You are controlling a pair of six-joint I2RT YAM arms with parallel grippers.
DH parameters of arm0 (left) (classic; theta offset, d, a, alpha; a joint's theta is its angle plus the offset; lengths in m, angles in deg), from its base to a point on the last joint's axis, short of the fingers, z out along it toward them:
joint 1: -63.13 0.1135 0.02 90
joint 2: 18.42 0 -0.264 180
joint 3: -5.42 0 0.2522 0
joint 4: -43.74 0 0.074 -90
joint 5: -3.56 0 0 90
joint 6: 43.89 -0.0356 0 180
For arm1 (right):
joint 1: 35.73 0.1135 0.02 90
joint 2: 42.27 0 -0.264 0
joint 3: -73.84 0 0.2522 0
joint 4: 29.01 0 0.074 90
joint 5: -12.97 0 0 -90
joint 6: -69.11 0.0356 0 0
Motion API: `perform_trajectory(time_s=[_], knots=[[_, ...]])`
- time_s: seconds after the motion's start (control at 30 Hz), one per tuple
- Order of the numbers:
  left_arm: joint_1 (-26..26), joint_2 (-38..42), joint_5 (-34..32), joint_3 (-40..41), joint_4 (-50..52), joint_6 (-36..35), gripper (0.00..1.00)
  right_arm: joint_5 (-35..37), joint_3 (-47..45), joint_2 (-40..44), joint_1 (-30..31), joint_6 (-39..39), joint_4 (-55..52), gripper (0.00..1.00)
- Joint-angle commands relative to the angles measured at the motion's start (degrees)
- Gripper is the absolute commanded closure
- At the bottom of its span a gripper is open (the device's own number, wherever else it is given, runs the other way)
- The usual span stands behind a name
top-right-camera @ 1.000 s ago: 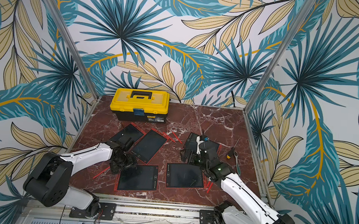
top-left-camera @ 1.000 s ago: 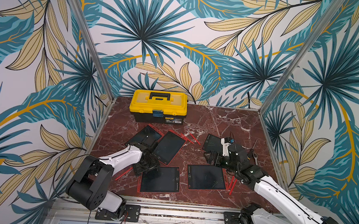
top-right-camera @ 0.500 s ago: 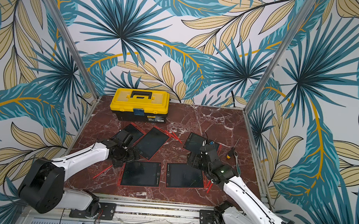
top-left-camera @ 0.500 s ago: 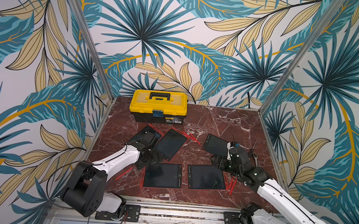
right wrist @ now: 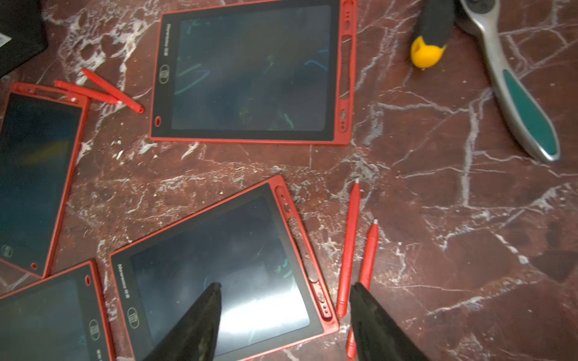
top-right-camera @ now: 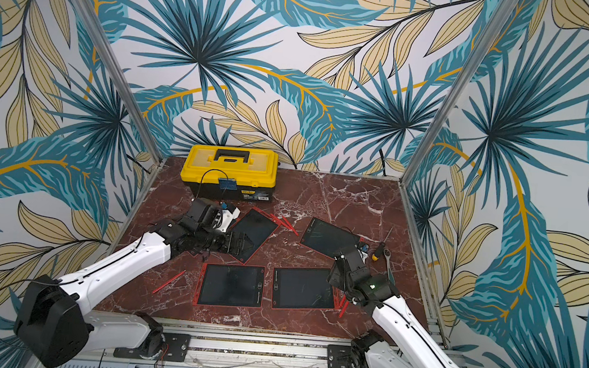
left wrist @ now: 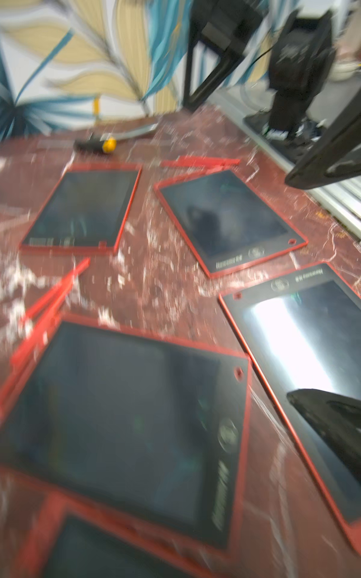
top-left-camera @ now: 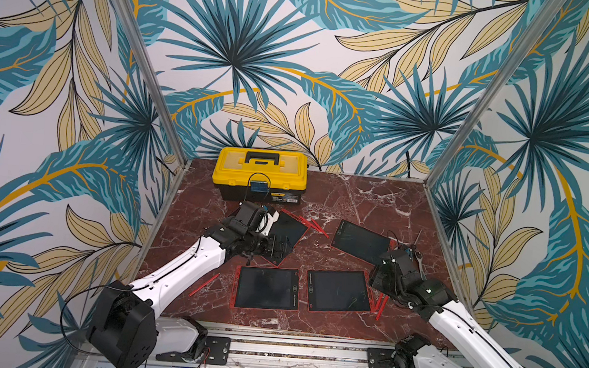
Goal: Place the stylus back onto the writing tablet
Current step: Move the writing tablet to the center of the board.
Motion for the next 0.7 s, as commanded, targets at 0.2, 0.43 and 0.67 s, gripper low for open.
perform_trajectory(time_s=[0.2,0.43,0.67], knots=[[-8.72,-6.32,9.87,-9.85,-11.33,-6.17,0.00,-4.04,-2.28,0.38,-10.16,1.24,-3.23,0.43],[-12.66,-11.01,11.30,-18.86,-8.56,-8.75,0.00,-4.23,-1.39,-2.32,-11.35,-0.17,-2.14,0.36],[-12.88,-14.29,11.85,-24.86,-3.46,-12.15,0.01,-6.14,-0.87,-4.61,-11.41,-2.40,0.54,0.26]])
